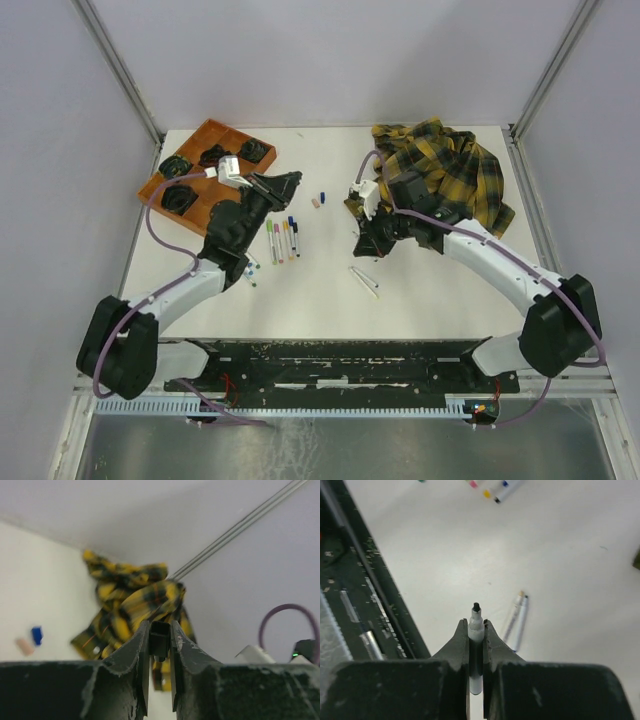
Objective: Open the pen caps
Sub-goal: Open the pen cap from the pen, then place the pen at the center of the board.
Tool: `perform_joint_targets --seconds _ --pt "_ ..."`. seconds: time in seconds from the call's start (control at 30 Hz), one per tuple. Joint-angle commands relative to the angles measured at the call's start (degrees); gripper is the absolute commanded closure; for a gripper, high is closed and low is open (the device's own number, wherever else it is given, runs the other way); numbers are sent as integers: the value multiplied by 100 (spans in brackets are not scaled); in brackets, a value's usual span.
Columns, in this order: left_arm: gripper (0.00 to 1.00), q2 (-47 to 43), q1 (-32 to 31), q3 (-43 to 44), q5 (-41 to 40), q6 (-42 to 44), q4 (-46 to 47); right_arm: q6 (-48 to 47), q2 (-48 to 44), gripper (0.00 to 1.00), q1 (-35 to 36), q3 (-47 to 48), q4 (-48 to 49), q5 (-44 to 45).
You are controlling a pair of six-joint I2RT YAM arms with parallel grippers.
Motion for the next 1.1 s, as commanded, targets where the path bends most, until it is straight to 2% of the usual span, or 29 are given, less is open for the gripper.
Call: perform_joint_targets --seconds 0.0,0.13,0.37,0.6,0.77,1.07 --pt "97 545 31 234 242 -275 -915 -584 373 98 -70 193 -602 1604" --pt "97 770 28 206 245 -276 -1066 -666 1091 97 -75 473 -990 2210" --pt "97 863 125 216 178 -101 -1689 -665 2078 95 -76 760 -1371 2283" --pt "97 1038 386 -46 798 -267 -1459 -560 2451 88 -75 802 -1348 2123" --pt "97 1035 427 -98 885 -219 -1524 -461 2661 85 -58 857 -1378 1854" --pt "97 946 426 -223 1148 -144 -1455 -379 2822 75 -48 903 -1337 1873"
